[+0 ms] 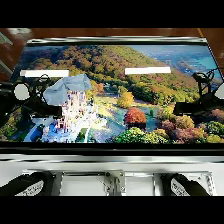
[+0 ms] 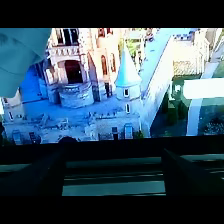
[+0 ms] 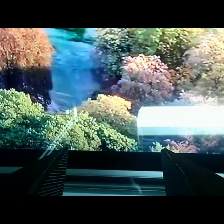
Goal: Fold the shirts.
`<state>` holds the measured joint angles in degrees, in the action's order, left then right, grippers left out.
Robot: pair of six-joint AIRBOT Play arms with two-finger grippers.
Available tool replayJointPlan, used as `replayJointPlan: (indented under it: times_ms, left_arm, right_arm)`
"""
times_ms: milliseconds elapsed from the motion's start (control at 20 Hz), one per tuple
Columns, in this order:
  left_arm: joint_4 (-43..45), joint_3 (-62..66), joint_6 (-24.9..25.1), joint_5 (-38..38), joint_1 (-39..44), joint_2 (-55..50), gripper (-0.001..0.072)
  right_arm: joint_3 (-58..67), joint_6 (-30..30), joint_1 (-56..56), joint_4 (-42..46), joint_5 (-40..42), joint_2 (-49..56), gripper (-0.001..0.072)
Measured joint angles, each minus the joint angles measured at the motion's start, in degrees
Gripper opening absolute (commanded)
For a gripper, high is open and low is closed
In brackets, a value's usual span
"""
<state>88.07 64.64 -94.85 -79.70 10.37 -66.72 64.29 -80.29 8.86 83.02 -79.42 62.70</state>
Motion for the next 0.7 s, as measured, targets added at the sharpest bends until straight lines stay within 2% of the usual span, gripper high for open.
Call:
replayJointPlan:
  times_ms: [550,700]
  left_arm:
    - [0.0,0.0,0.0,0.0,0.0,0.0,0.0689]
    - [0.0,0.0,0.0,0.0,0.0,0.0,0.0689]
  right_arm:
    - [0.0,0.6,0.0,0.0,0.6,0.0,0.0691]
    - [0.0,2.8,0.0,0.1,7.8,0.0,0.0691]
